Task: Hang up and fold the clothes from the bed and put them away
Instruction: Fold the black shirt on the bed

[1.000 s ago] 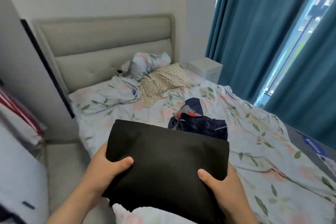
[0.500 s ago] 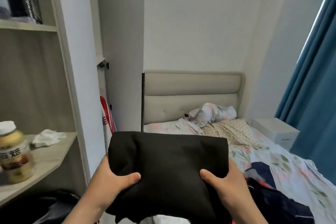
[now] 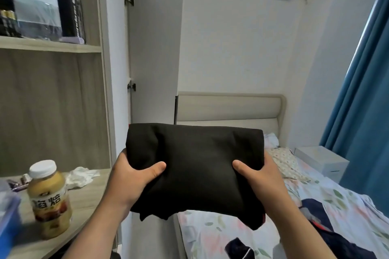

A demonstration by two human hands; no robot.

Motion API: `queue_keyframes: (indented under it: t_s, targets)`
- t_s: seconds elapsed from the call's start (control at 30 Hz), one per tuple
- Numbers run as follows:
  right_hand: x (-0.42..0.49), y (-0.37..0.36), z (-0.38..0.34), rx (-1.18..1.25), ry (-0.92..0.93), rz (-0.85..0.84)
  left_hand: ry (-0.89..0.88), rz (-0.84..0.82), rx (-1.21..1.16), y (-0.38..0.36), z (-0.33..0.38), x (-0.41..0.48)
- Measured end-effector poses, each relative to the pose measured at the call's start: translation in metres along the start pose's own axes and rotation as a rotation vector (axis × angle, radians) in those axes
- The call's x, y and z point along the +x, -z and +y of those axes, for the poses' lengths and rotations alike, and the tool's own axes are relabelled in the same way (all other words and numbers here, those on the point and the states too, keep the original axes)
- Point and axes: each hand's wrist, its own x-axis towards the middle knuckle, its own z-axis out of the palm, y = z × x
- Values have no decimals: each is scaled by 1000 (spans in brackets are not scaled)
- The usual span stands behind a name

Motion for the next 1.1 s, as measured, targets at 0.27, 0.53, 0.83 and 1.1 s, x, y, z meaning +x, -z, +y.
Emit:
queue_keyframes:
  t_s: [0.27, 0.53, 0.83, 1.1]
  targets:
    - [37, -21, -15, -4, 64, 12, -56, 49, 10, 7, 11, 35]
    - [90, -49, 0, 5, 82, -13, -70, 102, 37, 1, -2, 83]
    - [196, -84, 59, 37, 89, -40, -21, 167, 108, -44, -37, 169]
    - [320, -109, 111, 58, 74, -32, -5, 202, 272, -103, -55, 280]
